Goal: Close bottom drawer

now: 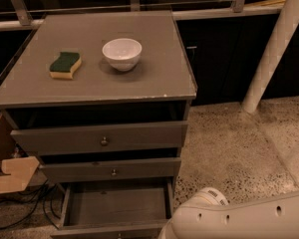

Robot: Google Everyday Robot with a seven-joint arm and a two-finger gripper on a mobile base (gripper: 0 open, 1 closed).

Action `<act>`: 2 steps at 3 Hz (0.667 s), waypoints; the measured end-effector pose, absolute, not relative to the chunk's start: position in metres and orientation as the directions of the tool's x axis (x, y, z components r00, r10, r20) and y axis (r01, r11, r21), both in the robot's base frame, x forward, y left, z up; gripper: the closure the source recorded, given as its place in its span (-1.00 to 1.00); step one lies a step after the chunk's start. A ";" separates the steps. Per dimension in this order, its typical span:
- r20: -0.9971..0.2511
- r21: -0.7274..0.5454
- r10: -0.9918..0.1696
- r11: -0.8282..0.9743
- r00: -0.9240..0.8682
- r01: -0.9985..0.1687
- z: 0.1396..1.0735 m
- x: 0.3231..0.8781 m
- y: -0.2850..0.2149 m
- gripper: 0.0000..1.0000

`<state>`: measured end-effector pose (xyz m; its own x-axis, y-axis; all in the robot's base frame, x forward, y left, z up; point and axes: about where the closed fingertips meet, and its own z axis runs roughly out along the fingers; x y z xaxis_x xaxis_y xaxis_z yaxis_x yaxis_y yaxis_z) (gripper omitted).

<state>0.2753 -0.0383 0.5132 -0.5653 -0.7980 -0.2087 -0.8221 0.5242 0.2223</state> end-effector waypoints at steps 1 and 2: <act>-0.188 0.277 -0.760 0.567 -0.622 -0.776 0.471 0.263 -0.043 1.00; -0.137 0.284 -0.746 0.601 -0.652 -0.747 0.438 0.262 -0.058 1.00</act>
Offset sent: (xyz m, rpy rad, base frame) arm -0.0130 -0.0295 -0.1410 -0.0808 0.1242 -0.1337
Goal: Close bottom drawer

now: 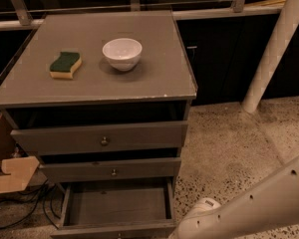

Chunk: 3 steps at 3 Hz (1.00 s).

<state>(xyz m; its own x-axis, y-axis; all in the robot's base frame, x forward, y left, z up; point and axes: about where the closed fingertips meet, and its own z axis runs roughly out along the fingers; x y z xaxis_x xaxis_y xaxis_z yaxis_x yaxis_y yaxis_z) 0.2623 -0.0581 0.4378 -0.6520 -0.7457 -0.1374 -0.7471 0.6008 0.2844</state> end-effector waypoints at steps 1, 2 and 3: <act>-0.089 0.283 -0.736 0.627 -0.671 -0.726 0.412 0.267 -0.072 1.00; -0.077 0.279 -0.734 0.634 -0.675 -0.722 0.408 0.266 -0.078 1.00; -0.079 0.290 -0.723 0.642 -0.686 -0.710 0.406 0.263 -0.077 1.00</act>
Offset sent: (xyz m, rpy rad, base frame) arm 0.0039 -0.0125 -0.0226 -0.0337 0.0260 -0.0183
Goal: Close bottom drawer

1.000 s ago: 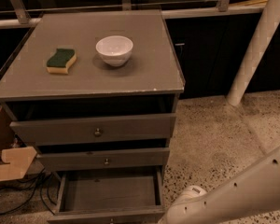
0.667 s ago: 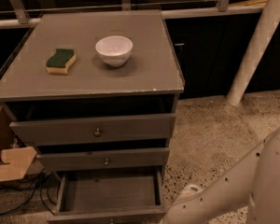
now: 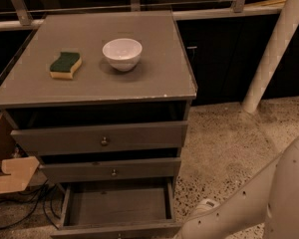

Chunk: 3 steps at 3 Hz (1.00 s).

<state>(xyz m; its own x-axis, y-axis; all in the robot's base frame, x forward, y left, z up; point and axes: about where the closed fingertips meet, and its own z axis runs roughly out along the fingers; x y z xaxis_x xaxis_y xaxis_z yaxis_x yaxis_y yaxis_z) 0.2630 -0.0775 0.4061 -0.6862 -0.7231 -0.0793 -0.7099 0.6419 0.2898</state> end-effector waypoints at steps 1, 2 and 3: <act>-0.124 0.338 -0.645 0.687 -0.754 -0.643 0.379 0.261 -0.081 1.00; -0.152 0.357 -0.607 0.702 -0.780 -0.616 0.362 0.269 -0.081 1.00; -0.157 0.406 -0.573 0.705 -0.805 -0.581 0.314 0.284 -0.066 1.00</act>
Offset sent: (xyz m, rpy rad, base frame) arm 0.0164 -0.0039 -0.0722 0.1457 -0.0210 -0.1963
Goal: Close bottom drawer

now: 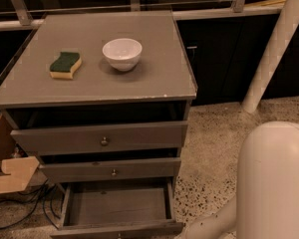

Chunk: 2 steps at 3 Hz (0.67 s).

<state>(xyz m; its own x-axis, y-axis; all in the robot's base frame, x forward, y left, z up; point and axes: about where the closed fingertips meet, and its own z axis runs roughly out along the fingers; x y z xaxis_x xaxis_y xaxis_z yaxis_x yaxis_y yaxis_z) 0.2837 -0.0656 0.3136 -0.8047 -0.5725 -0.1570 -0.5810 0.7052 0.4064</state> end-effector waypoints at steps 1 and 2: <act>-0.157 0.406 -0.573 0.705 -0.805 -0.581 0.314 0.284 -0.066 1.00; -0.171 0.403 -0.566 0.707 -0.807 -0.581 0.311 0.288 -0.065 1.00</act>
Offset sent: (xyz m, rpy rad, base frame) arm 0.0099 0.0048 -0.0098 0.0126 -0.0398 -0.0224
